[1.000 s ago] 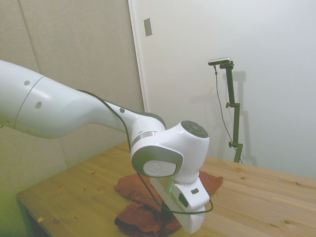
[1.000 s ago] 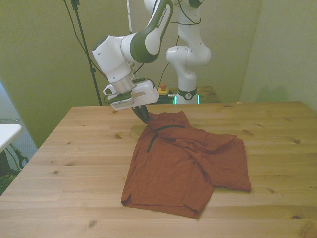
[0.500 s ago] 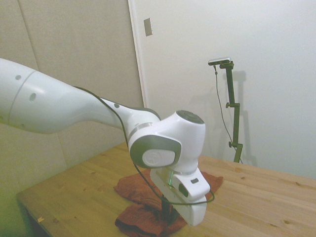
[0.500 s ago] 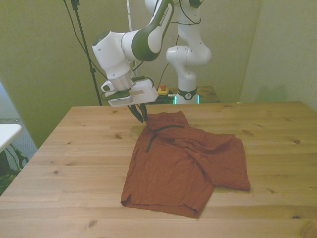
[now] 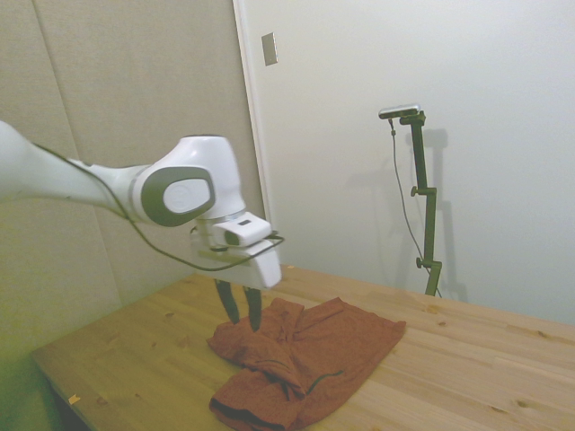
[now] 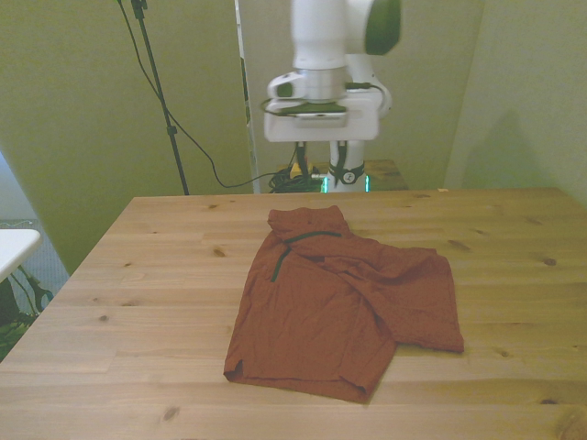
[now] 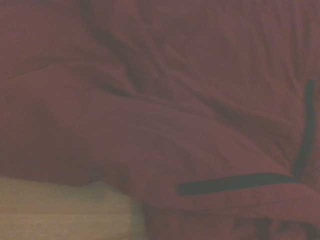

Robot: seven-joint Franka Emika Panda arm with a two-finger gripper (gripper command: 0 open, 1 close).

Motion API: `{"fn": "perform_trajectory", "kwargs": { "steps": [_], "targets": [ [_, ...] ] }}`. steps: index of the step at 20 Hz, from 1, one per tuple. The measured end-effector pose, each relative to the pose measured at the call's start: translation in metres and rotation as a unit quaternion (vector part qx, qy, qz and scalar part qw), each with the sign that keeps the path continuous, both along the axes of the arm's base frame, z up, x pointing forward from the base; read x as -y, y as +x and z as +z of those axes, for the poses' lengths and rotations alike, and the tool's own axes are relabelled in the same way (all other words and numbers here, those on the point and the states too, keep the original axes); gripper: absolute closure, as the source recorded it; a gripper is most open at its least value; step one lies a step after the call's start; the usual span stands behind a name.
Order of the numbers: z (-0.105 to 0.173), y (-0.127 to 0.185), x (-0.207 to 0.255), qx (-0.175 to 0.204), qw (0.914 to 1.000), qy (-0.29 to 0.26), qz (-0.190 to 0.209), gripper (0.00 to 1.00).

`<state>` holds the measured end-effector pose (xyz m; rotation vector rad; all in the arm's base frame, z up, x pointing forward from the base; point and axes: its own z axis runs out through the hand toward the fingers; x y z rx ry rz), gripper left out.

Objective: Fold the shorts

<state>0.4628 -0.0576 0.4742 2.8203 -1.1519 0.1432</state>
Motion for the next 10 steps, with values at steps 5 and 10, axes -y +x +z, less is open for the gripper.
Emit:
{"fn": "perform_trajectory", "kwargs": {
  "steps": [5, 10],
  "targets": [
    [-0.052, -0.024, -0.061, 0.005, 0.9889, -0.116, 0.093, 0.0],
    [-0.1, -0.042, -0.136, 0.052, 0.9558, -0.214, 0.195, 0.0]
  ]
}}
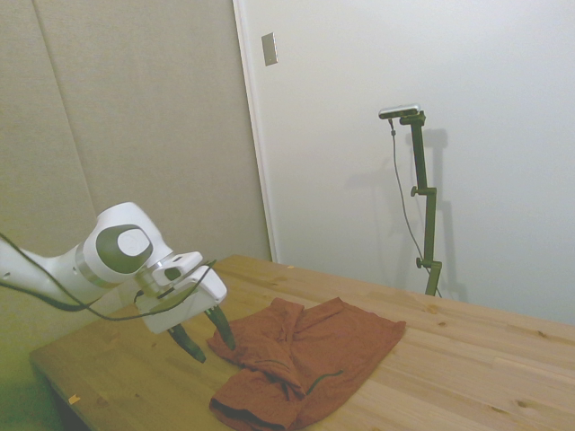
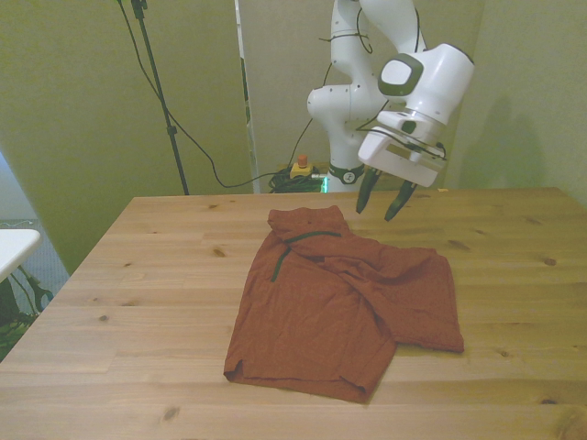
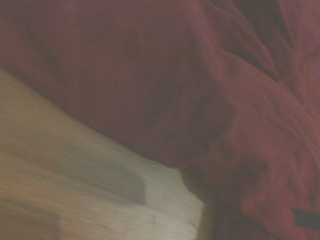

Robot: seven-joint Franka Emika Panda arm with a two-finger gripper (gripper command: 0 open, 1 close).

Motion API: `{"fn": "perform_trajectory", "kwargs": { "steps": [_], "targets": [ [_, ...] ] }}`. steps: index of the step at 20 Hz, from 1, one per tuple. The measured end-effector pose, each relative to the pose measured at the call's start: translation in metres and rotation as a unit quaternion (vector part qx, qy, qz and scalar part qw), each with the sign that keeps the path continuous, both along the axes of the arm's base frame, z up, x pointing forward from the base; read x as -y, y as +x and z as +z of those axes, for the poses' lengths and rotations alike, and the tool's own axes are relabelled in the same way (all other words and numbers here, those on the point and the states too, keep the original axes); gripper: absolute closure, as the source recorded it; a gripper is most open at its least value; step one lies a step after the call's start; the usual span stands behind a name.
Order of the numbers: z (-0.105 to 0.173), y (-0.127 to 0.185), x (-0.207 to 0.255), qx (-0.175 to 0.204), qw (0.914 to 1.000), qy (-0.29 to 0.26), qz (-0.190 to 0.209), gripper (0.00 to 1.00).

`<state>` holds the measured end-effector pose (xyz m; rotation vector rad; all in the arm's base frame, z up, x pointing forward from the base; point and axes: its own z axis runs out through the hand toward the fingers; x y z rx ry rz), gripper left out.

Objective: Fold the shorts

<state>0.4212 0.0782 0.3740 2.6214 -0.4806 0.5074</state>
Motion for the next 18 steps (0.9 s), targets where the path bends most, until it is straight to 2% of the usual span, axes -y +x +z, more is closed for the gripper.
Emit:
{"fn": "perform_trajectory", "kwargs": {
  "steps": [2, 4, 9, 11, 13, 18],
  "targets": [
    [-0.007, -0.005, -0.027, 0.026, 0.9981, -0.035, 0.044, 0.0],
    [-0.005, -0.005, -0.04, 0.059, 0.9926, -0.066, 0.083, 0.0],
    [-0.014, -0.013, -0.061, 0.154, 0.9679, -0.107, 0.168, 0.0],
    [-0.024, -0.019, -0.061, 0.185, 0.9592, -0.112, 0.182, 0.0],
    [-0.036, -0.023, -0.056, 0.191, 0.9583, -0.111, 0.181, 0.0],
    [-0.057, -0.027, -0.036, 0.173, 0.9648, -0.101, 0.17, 0.0]
  ]
}}
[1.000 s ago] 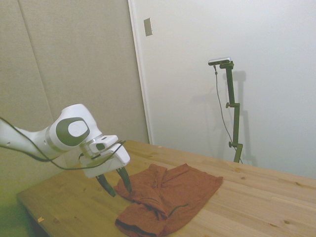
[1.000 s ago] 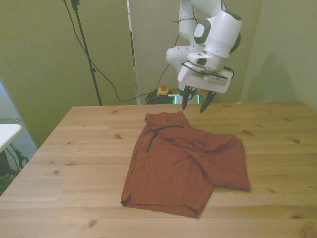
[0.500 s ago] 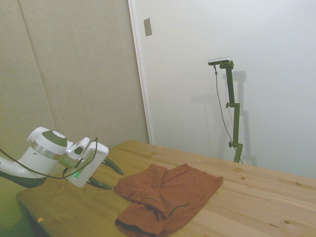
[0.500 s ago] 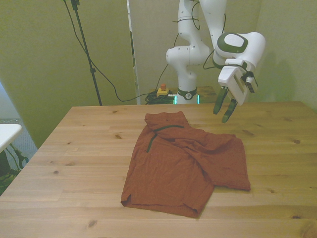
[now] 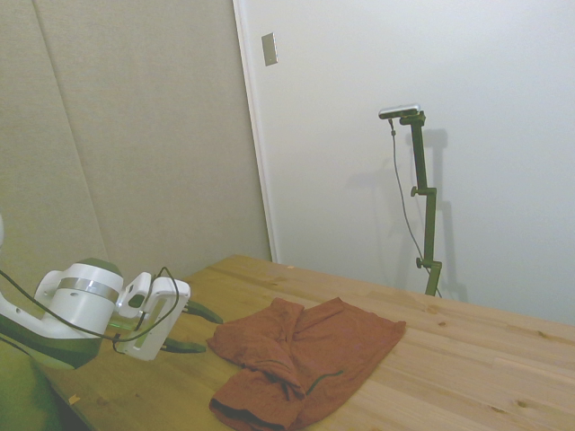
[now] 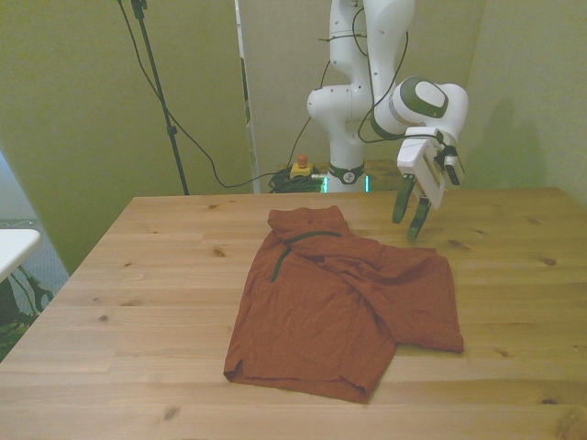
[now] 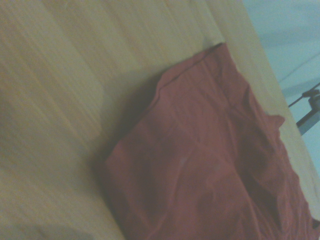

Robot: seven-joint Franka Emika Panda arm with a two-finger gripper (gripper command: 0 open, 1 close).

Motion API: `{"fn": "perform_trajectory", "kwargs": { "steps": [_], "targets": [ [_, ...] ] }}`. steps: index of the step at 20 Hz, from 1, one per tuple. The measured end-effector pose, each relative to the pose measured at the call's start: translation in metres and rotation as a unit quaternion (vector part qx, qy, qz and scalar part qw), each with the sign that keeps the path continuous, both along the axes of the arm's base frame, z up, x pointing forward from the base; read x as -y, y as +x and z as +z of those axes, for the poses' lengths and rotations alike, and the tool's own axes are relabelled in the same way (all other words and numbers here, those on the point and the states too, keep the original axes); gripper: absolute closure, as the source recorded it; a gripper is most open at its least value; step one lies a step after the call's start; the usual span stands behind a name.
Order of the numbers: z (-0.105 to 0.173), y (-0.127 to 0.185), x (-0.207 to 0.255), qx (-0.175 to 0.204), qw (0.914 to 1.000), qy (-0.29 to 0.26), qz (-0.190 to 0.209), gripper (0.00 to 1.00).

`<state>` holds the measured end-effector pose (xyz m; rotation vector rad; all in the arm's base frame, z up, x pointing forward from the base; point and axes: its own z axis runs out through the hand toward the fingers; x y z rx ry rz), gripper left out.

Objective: Fold the shorts

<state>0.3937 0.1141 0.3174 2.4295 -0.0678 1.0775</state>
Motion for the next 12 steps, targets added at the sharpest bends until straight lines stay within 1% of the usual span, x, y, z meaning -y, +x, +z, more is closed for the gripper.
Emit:
{"fn": "perform_trajectory", "kwargs": {
  "steps": [5, 8, 12],
  "targets": [
    [-0.007, 0.003, 0.005, -0.006, 0.9999, 0.009, -0.005, 0.0],
    [-0.008, 0.01, 0.003, -0.001, 0.9999, 0.015, -0.005, 0.0],
    [-0.009, 0.02, -0.01, 0.005, 0.9996, 0.028, 0.006, 0.0]
  ]
}}
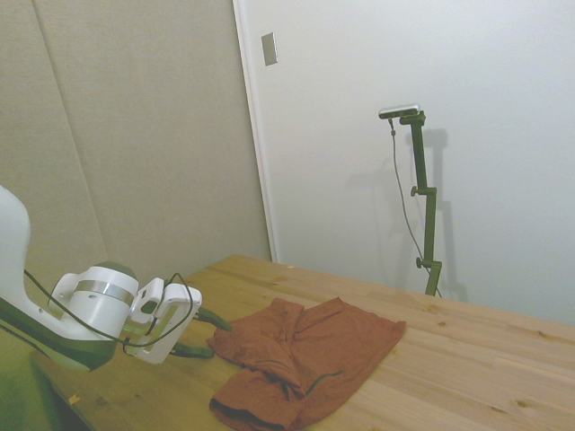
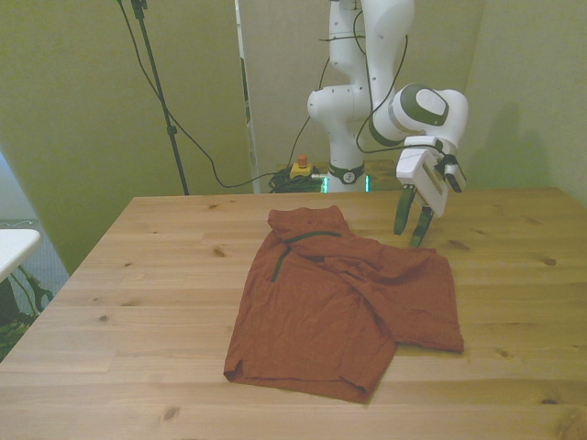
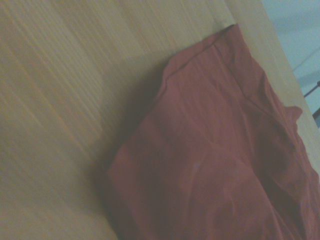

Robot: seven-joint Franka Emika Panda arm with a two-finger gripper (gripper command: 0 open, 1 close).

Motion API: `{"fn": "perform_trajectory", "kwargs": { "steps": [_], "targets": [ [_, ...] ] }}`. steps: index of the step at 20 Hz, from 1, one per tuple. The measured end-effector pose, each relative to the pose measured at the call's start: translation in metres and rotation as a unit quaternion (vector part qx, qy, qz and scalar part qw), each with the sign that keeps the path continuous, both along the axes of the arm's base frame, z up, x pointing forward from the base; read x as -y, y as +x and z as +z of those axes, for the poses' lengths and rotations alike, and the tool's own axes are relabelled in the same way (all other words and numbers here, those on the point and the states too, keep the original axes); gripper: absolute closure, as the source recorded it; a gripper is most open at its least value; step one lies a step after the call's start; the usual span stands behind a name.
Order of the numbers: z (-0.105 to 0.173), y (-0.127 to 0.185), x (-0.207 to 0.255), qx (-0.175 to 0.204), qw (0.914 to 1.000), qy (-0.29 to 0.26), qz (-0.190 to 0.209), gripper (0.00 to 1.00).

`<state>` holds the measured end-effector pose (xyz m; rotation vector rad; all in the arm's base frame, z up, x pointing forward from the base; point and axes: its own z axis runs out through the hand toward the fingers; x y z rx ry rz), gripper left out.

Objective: Fold the shorts

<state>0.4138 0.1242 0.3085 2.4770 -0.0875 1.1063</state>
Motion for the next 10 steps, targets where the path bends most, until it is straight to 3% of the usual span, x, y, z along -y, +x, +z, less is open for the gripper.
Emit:
{"fn": "perform_trajectory", "kwargs": {
  "steps": [10],
  "targets": [
    [-0.002, 0.013, -0.01, 0.01, 0.9999, 0.011, 0.003, 0.0]
  ]
}}
